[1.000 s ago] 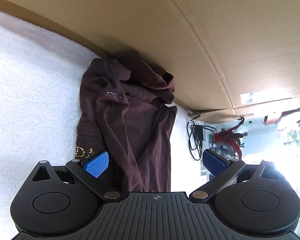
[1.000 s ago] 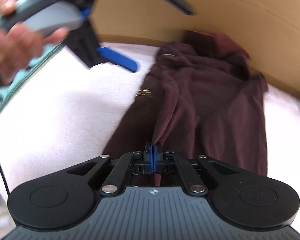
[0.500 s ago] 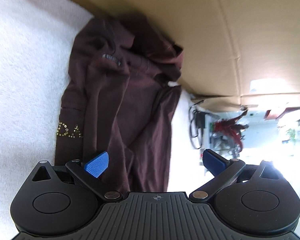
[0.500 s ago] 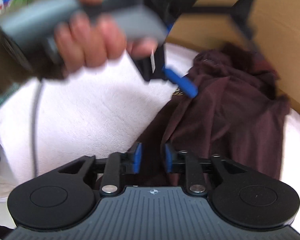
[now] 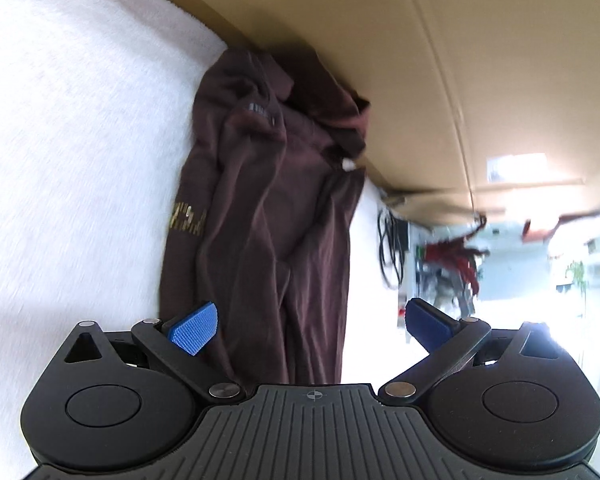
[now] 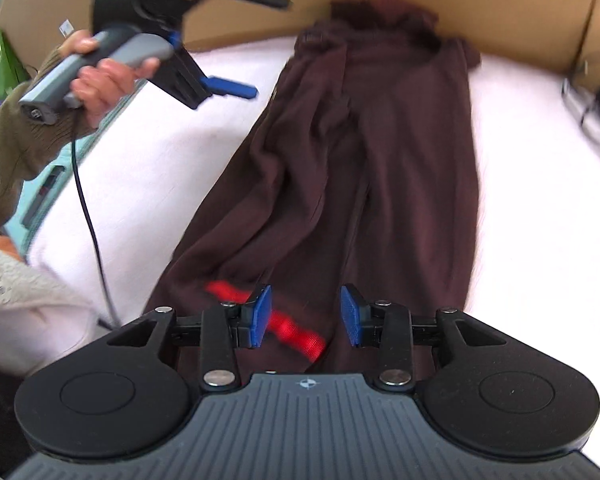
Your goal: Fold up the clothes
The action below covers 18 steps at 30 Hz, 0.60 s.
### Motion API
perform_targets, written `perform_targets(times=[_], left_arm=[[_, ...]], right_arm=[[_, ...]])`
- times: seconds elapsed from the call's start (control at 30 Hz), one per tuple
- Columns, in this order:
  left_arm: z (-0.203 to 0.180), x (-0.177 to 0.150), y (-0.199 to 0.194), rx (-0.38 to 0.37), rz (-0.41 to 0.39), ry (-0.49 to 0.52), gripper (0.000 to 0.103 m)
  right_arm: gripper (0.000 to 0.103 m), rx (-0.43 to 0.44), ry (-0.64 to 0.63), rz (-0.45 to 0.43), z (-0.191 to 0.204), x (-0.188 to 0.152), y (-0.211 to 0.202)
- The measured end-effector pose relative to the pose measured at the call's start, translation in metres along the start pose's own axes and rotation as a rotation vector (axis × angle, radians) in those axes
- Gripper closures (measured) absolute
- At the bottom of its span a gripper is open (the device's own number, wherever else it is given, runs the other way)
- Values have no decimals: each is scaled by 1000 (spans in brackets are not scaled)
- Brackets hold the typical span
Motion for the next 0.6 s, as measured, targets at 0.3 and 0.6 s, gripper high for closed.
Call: perform_targets(times=[0.3,0.6], left_arm=[[2,-33,-21,-13,36,31,0],[6,-48,-51,-19,8,49,0]], right_arm=[[54,-43,-111,18,30,-23,4],[102,41,-178,52,70,-28,-14]])
Point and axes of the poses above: each gripper's, at about its wrist camera, not at the fingertips, and y roughly the way its jaws point, z to its left, x to its top, the point moved 1 cm from there along y, roughly the way its jaws point, and after that the axes turned 8 degrees about y, right-handed, at the moved point
